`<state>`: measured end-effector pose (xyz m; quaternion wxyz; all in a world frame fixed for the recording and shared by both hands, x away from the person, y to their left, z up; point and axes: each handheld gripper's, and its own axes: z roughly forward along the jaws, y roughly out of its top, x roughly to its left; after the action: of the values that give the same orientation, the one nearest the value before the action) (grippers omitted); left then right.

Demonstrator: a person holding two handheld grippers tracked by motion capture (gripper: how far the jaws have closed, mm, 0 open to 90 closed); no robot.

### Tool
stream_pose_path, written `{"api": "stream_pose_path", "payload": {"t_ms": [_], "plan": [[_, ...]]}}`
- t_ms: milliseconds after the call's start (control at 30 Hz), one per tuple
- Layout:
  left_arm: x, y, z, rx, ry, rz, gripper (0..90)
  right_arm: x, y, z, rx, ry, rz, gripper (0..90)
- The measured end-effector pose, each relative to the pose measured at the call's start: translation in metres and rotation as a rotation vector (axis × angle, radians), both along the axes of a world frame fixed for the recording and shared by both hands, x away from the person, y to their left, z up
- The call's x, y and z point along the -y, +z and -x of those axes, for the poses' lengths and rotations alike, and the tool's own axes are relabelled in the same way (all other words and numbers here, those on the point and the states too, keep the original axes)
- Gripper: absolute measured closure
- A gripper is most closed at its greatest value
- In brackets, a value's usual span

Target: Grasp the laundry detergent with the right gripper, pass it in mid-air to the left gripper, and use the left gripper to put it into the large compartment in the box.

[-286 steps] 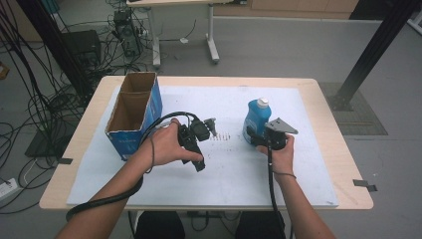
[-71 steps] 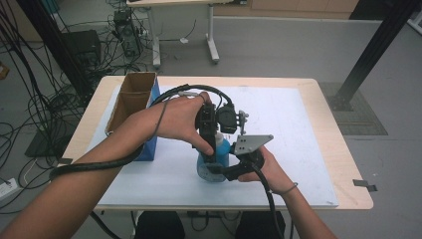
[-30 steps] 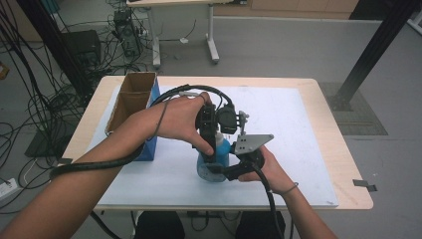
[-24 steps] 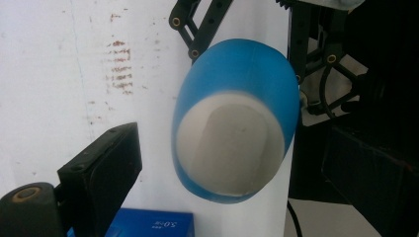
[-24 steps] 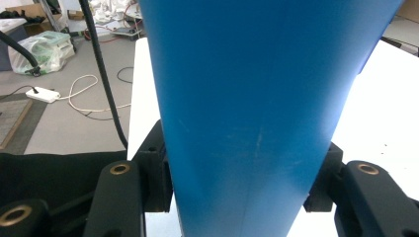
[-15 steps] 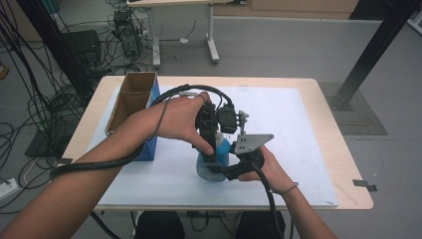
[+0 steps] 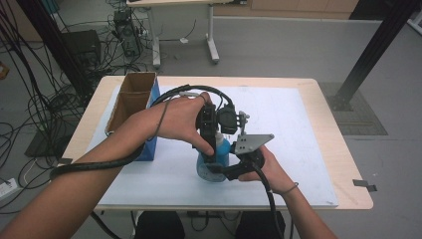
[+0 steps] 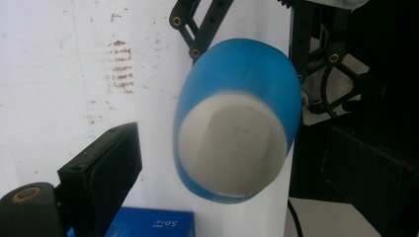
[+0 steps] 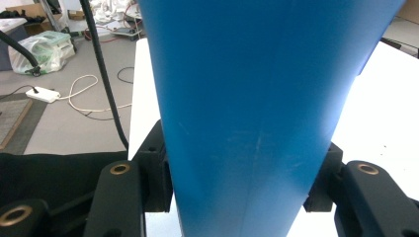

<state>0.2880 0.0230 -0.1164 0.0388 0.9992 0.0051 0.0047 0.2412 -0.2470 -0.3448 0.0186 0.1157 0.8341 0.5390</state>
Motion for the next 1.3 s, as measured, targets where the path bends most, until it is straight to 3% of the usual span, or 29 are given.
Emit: {"api": "stream_pose_path", "payload": {"t_ms": [867,1100,1300], "plan": [[0.009,-0.01,0.002,0.002,-0.02,-0.029,9.9,-0.002,0.003,0.0,0.015,0.012,-0.003,43.3],[0.01,-0.011,0.003,0.001,-0.027,-0.026,16.2,-0.002,0.004,0.0,0.01,0.013,-0.008,43.3],[0.012,-0.01,0.001,-0.006,-0.043,-0.032,26.9,-0.002,0.005,0.0,0.014,0.016,-0.005,43.3]]}}
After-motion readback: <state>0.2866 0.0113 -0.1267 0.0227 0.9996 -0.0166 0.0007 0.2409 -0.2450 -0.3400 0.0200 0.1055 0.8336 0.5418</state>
